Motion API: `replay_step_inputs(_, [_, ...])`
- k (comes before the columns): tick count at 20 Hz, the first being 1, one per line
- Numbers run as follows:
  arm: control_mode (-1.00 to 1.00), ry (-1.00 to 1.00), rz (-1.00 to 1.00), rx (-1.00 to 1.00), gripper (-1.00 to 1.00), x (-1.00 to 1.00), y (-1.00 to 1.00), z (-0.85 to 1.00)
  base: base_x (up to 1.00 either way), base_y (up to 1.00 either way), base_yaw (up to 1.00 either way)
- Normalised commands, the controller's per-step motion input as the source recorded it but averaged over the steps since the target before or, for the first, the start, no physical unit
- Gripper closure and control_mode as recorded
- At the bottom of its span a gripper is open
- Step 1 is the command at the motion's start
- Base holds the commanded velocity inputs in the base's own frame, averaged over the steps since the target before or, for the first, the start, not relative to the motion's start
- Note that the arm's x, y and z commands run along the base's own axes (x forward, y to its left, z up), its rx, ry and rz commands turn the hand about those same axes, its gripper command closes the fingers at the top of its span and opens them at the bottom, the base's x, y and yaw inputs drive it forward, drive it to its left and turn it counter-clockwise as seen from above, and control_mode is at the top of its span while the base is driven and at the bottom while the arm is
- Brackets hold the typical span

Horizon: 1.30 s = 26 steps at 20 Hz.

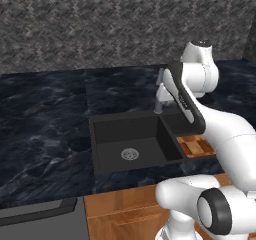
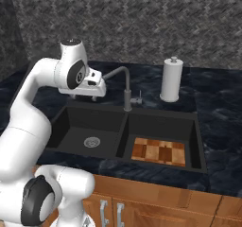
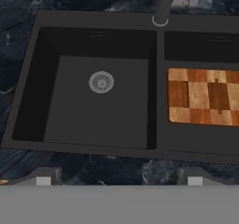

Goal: Turn on the sink faucet with hot water and rinse the cutting board for ten seconds, then turn off the faucet. Push the cutting board to reach the water if necessary.

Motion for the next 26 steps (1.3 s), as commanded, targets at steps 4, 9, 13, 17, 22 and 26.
replay_step_inputs(4, [-1.0, -0.02, 0.0, 0.0, -1.0, 0.0, -0.42, 0.0, 0.0, 0.0, 0.0])
replay_step_inputs(9, [-1.0, -0.01, 0.0, 0.0, -1.0, 0.0, -0.38, 0.0, 0.0, 0.0, 0.0])
replay_step_inputs(13, [-1.0, -0.01, 0.0, 0.0, -1.0, 0.0, -0.29, 0.0, 0.0, 0.0, 0.0])
replay_step_inputs(17, [-1.0, -0.08, 0.0, 0.01, -1.0, 0.01, -0.38, -0.06, 0.0, 0.0, 0.0])
replay_step_inputs(22, [-1.0, -0.17, 0.0, 0.01, -1.0, 0.0, -0.35, -0.31, 0.0, 0.0, 0.0])
replay_step_inputs(26, [-1.0, -0.19, 0.0, 0.0, -1.0, 0.01, -0.26, -0.31, 0.0, 0.0, 0.0])
